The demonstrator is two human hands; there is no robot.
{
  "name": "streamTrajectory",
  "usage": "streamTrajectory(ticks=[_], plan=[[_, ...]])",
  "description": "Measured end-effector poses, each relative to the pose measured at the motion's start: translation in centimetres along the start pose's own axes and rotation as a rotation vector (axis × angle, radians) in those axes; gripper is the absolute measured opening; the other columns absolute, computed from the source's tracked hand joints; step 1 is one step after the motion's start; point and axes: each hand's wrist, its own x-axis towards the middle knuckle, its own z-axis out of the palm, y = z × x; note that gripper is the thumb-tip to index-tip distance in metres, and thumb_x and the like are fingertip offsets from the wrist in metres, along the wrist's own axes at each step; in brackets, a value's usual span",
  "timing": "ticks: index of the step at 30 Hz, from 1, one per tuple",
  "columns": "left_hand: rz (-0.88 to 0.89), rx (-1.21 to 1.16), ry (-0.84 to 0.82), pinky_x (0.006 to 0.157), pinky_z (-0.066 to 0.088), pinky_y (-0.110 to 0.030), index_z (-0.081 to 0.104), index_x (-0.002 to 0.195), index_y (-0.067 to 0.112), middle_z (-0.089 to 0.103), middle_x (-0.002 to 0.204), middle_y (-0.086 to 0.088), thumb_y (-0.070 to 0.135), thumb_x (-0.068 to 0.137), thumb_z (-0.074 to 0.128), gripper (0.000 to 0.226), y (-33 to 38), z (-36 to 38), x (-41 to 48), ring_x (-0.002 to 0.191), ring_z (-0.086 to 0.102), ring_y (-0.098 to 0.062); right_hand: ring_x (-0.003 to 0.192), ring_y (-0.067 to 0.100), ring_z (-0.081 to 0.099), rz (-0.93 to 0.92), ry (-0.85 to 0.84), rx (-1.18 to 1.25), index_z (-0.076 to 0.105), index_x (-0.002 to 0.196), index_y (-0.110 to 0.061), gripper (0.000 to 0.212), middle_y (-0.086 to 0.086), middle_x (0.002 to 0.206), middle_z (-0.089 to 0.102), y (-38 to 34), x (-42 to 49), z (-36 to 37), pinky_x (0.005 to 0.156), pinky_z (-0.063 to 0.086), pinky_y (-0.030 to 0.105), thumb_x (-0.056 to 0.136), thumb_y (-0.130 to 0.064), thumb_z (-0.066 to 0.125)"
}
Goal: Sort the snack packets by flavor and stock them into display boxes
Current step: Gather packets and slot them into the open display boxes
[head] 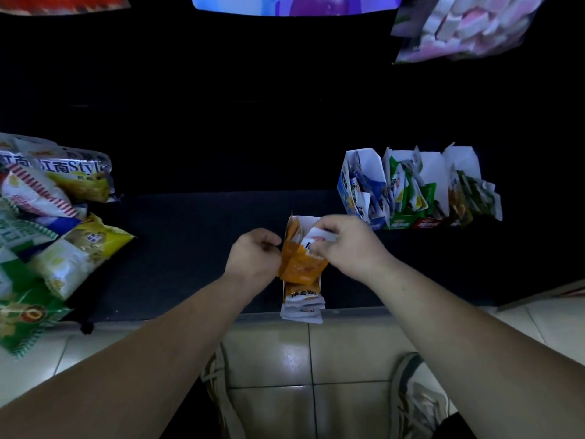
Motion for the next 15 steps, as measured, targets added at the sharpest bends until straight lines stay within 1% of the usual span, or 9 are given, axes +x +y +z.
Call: streamTrajectory(ticks=[2, 4, 5, 7, 9, 11, 13, 14, 15], plan=[[0.018, -0.001, -0.012, 0.066, 0.052, -0.017, 0.072, 0.099, 0.024, 0.071, 0.093, 0.008, 0.011, 0.097, 0.058, 0.019, -0.1, 0.1, 0.3, 0.086, 0.067, -0.008, 0.086, 0.014, 0.067, -0.006, -0.025, -0.050, 0.072, 0.085, -0.033, 0.010, -0.008, 0.085, 0.071, 0.8, 0.0, 1.6, 0.077, 0.060, 0.041, 0.089, -0.024, 0.075], [0.012, 0.007, -0.021, 0.070, 0.057, -0.026, 0.072, 0.095, 0.025, 0.073, 0.090, 0.007, 0.022, 0.095, 0.067, 0.007, -0.6, 0.1, 1.0, 0.086, 0.070, -0.013, 0.091, 0.013, 0.067, 0.005, -0.033, -0.035, 0.071, 0.084, -0.039, 0.015, -0.009, 0.089, 0.072, 1.3, 0.3, 2.2, 0.080, 0.060, 0.039, 0.090, -0.027, 0.076], [0.003, 0.020, -0.047, 0.069, 0.059, -0.029, 0.072, 0.094, 0.026, 0.074, 0.087, 0.006, 0.029, 0.093, 0.072, 0.002, -0.8, 0.1, 1.2, 0.083, 0.070, -0.013, 0.093, 0.013, 0.067, 0.007, -0.042, -0.027, 0.070, 0.082, -0.042, 0.020, -0.009, 0.091, 0.072, 1.4, 0.6, 2.1, 0.081, 0.060, 0.038, 0.090, -0.025, 0.075], [-0.015, 0.064, -0.114, 0.065, 0.058, -0.030, 0.069, 0.093, 0.026, 0.074, 0.085, 0.003, 0.034, 0.089, 0.079, 0.013, -1.1, 0.3, 1.4, 0.078, 0.070, -0.014, 0.096, 0.013, 0.068, -0.001, -0.050, -0.046, 0.069, 0.076, -0.047, 0.032, -0.010, 0.094, 0.072, 1.7, 1.0, 1.6, 0.086, 0.060, 0.041, 0.090, -0.019, 0.073], [0.004, 0.151, -0.129, 0.067, 0.058, -0.029, 0.066, 0.091, 0.028, 0.073, 0.084, 0.003, 0.030, 0.087, 0.081, 0.015, -1.4, 0.6, 1.4, 0.079, 0.069, -0.014, 0.097, 0.012, 0.069, -0.010, -0.050, -0.080, 0.068, 0.074, -0.048, 0.038, -0.010, 0.096, 0.073, 1.9, 1.2, 1.1, 0.087, 0.060, 0.043, 0.091, -0.014, 0.072], [0.020, 0.190, -0.127, 0.069, 0.059, -0.029, 0.067, 0.088, 0.028, 0.072, 0.083, 0.004, 0.030, 0.085, 0.083, 0.016, -1.5, 0.6, 1.3, 0.080, 0.069, -0.014, 0.096, 0.011, 0.069, -0.026, -0.062, -0.104, 0.069, 0.075, -0.044, 0.036, -0.011, 0.095, 0.073, 1.9, 1.2, 1.0, 0.087, 0.061, 0.042, 0.090, -0.012, 0.072], [0.016, 0.165, -0.106, 0.070, 0.060, -0.029, 0.071, 0.090, 0.026, 0.073, 0.083, 0.004, 0.031, 0.086, 0.082, 0.013, -1.4, 0.2, 1.4, 0.080, 0.071, -0.013, 0.093, 0.008, 0.069, -0.037, -0.134, -0.178, 0.074, 0.078, -0.037, 0.026, -0.013, 0.092, 0.074, 1.7, 1.2, 1.4, 0.087, 0.060, 0.040, 0.089, -0.013, 0.074], [0.022, 0.150, -0.094, 0.073, 0.061, -0.030, 0.073, 0.093, 0.024, 0.074, 0.086, 0.004, 0.028, 0.089, 0.078, 0.007, -1.3, -0.2, 1.4, 0.083, 0.071, -0.014, 0.093, 0.007, 0.068, -0.041, -0.185, -0.239, 0.077, 0.082, -0.034, 0.020, -0.015, 0.092, 0.073, 1.6, 1.0, 1.7, 0.087, 0.060, 0.039, 0.088, -0.014, 0.075], [0.035, 0.143, -0.084, 0.077, 0.061, -0.029, 0.075, 0.100, 0.023, 0.075, 0.092, 0.004, 0.023, 0.094, 0.071, 0.006, -1.0, -0.7, 1.4, 0.089, 0.071, -0.015, 0.092, 0.006, 0.067, -0.035, -0.220, -0.276, 0.079, 0.087, -0.033, 0.016, -0.015, 0.093, 0.072, 1.5, 0.8, 2.0, 0.087, 0.060, 0.038, 0.087, -0.017, 0.077]])
